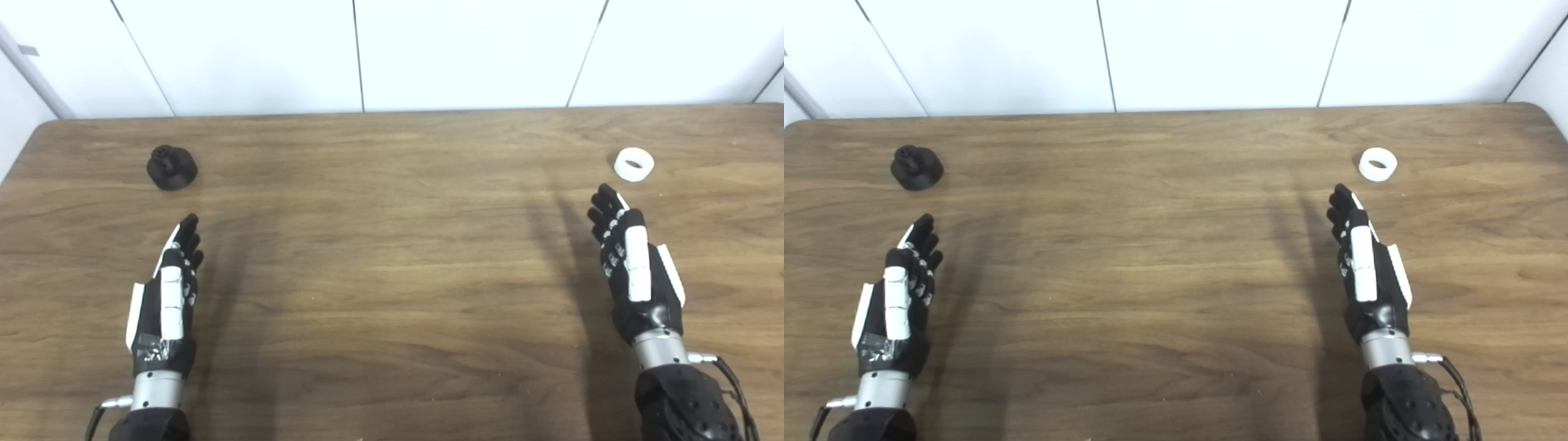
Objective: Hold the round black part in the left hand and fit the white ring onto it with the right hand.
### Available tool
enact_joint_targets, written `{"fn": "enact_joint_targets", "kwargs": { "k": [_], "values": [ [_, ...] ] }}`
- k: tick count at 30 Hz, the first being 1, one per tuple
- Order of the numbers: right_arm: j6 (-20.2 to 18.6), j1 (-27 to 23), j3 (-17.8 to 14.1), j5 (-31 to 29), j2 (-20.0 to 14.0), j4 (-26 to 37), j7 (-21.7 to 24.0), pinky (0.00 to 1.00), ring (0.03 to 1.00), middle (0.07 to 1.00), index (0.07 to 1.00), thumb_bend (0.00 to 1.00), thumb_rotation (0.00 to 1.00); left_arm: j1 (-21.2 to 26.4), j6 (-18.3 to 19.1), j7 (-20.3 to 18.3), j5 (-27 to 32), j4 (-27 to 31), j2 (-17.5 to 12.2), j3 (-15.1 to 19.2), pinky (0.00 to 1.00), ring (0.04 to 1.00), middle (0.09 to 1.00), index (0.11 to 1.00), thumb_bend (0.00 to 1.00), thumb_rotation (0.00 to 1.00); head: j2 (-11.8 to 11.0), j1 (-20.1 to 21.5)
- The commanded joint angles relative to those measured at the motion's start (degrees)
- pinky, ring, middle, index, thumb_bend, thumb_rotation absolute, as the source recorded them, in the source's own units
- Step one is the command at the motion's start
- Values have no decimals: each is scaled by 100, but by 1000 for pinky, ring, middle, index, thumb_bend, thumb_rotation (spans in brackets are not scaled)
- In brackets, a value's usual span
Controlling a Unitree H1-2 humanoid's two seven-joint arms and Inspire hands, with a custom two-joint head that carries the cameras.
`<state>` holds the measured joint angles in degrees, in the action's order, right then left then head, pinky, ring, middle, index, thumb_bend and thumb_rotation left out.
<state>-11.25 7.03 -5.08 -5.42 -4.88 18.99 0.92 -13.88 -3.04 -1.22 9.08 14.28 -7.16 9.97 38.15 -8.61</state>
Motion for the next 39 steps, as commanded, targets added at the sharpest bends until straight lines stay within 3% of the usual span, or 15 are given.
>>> {"fn": "enact_joint_targets", "kwargs": {
  "k": [1, 8, 14, 26, 39],
  "values": [
    [277, 65, -22, -74, -81, 15, 109, 1000, 972, 964, 947, 496, 1000, -34, -284, -12, -65, 34, 76, -32, 1000, 1000, 990, 939, 611, 930, -49, -48],
    [418, 94, -93, -199, -72, -152, 208, 1000, 988, 978, 961, 405, 1000, -60, -398, 58, -173, -88, 178, -147, 1000, 1000, 1000, 942, 603, 935, -416, -360],
    [357, 102, -81, -157, -72, -130, 199, 1000, 996, 987, 978, 404, 1000, -81, -598, 74, -227, -253, 218, -236, 1000, 1000, 1000, 953, 565, 941, -692, -571],
    [257, 108, -38, -203, -83, -52, 261, 1000, 1000, 1000, 996, 384, 1000, -59, -934, 137, -222, -529, 317, -308, 1000, 1000, 986, 924, 464, 878, -963, -691],
    [419, 88, -25, -175, -148, -187, 346, 1000, 1000, 999, 989, 385, 1000, -36, -1100, 122, -366, -787, 278, -406, 1000, 1000, 1000, 954, 467, 894, -1165, -828]
  ]
}}
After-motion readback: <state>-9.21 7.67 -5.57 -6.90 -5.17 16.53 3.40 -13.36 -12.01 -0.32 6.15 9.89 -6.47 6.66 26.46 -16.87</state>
